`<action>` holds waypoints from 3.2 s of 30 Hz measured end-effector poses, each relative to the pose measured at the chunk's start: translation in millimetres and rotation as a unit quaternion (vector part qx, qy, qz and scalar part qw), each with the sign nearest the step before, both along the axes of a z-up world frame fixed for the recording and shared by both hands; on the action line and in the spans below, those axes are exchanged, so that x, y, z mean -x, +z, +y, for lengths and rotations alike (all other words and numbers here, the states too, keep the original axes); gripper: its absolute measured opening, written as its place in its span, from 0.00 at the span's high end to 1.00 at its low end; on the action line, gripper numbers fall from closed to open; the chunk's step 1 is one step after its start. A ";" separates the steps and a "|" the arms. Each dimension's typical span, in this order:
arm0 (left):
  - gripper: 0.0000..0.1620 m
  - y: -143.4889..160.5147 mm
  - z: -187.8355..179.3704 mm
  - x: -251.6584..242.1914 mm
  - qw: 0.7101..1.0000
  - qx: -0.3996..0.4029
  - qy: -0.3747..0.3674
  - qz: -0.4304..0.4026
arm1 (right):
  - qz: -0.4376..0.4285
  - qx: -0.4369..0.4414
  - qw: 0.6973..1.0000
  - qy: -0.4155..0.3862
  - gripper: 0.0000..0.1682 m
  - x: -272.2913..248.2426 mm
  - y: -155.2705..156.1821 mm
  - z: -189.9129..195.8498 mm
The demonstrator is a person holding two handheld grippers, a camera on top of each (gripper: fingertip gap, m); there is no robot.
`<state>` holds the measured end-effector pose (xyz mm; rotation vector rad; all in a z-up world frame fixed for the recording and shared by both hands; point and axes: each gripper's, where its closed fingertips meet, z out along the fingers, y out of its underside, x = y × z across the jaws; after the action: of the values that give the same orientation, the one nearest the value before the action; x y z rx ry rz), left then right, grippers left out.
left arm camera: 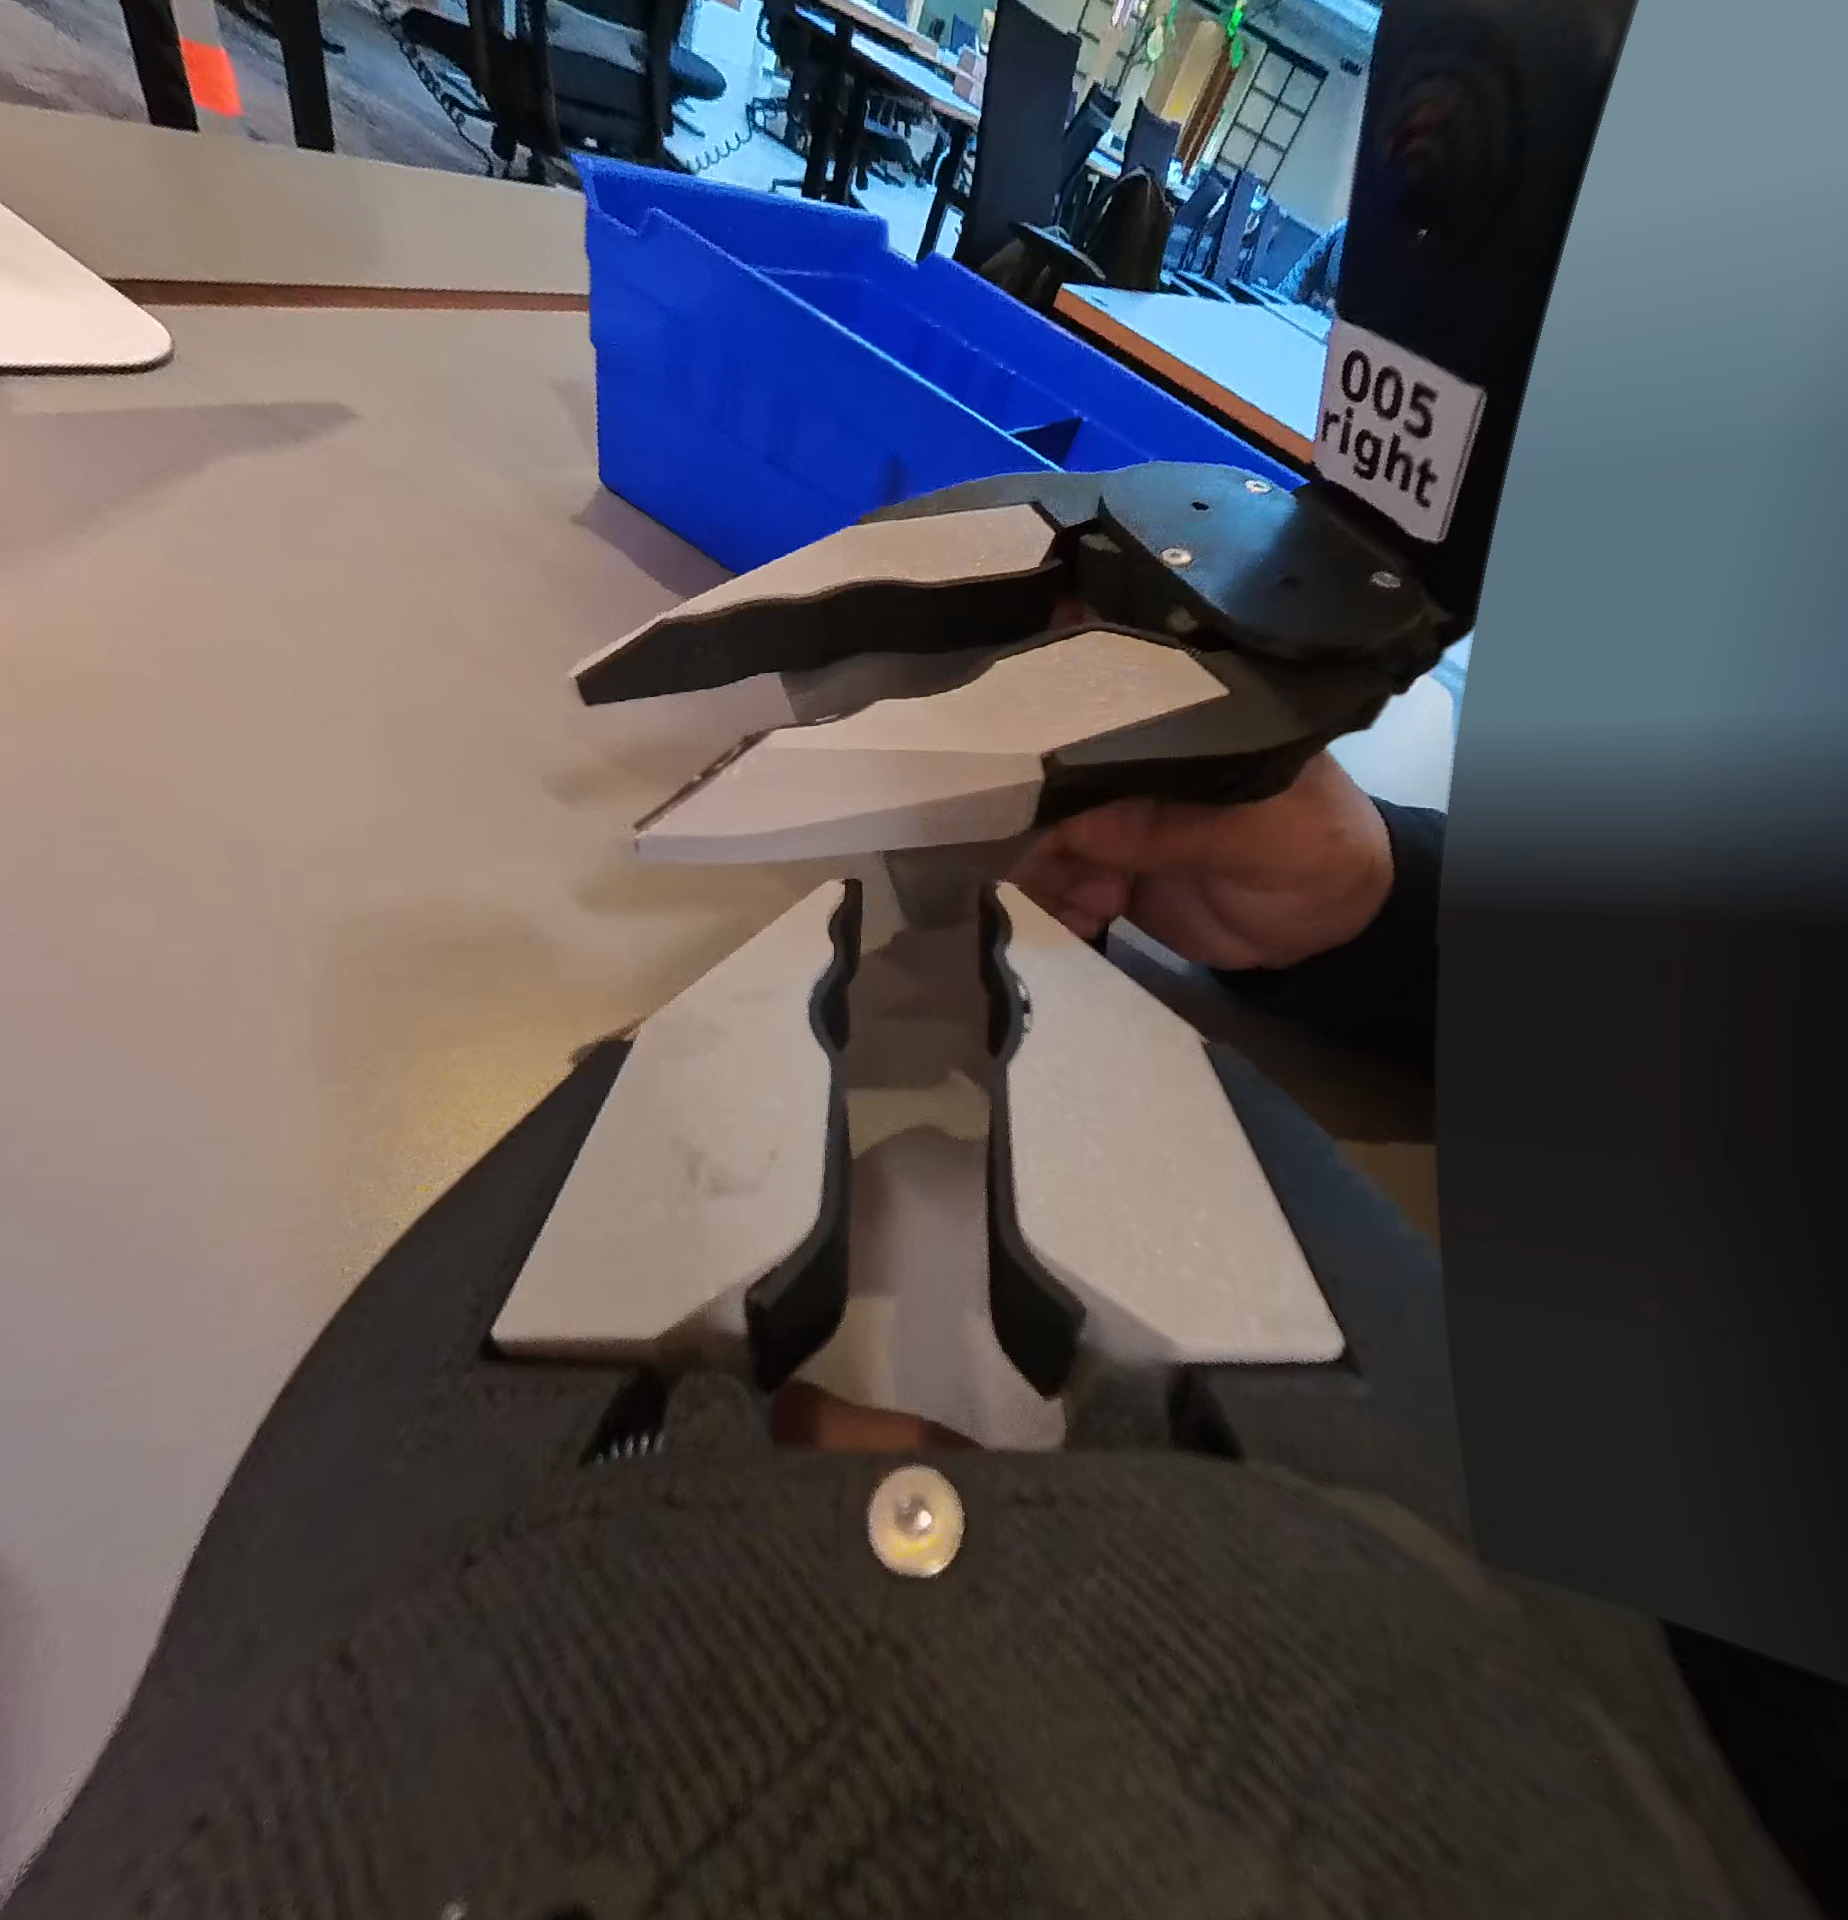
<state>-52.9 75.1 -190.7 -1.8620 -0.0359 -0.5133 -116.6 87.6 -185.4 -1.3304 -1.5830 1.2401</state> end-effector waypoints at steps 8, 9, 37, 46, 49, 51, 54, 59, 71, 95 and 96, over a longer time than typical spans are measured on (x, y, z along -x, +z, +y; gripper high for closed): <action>0.86 -0.3 -1.0 1.3 1.000 0.002 0.002 -0.014 | 0.001 -0.007 1.000 -0.005 0.68 4.3 -6.1 5.2; 0.86 0.5 -1.2 -0.4 1.000 -0.001 0.000 -0.008 | 0.002 0.000 1.000 -0.003 0.68 4.1 -5.7 4.8; 0.86 -6.7 -36.3 21.0 0.980 -0.003 0.107 0.170 | 0.091 -0.105 0.988 -0.074 0.70 -34.2 41.6 -8.0; 0.82 7.6 -122.9 67.0 0.952 0.058 0.198 0.227 | 0.105 -0.106 0.979 -0.142 0.72 -171.5 48.8 47.0; 0.76 14.6 -137.4 80.1 0.939 0.090 0.227 0.242 | 0.030 -0.051 0.991 -0.118 0.60 -198.6 32.3 69.0; 0.75 21.6 -148.3 87.8 0.921 0.101 0.248 0.282 | 0.009 -0.065 0.988 -0.136 0.59 -206.3 24.0 81.1; 0.70 22.5 -160.8 102.4 0.906 0.136 0.275 0.291 | 0.004 -0.100 0.977 -0.190 0.68 -203.1 12.5 94.0; 0.63 0.8 -139.0 117.0 0.918 0.168 0.267 0.241 | -0.031 -0.114 0.971 -0.209 0.71 -177.6 -11.6 90.7; 0.96 -13.0 -113.4 168.8 0.877 0.170 0.356 0.273 | -0.075 -0.125 0.950 -0.275 0.98 -237.8 -24.9 112.9; 0.99 101.4 -224.0 169.7 0.925 -0.079 0.358 0.101 | -0.106 -0.083 0.979 -0.153 0.91 -164.2 -24.2 -12.9; 0.99 105.2 -228.7 169.4 0.924 -0.081 0.360 0.101 | -0.109 -0.092 0.978 -0.150 0.91 -155.2 -24.3 -23.2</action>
<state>-222.4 -153.7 -85.4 -1.5838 -0.5058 0.1833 38.6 64.4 -209.8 -1.5562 -1.5320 0.7679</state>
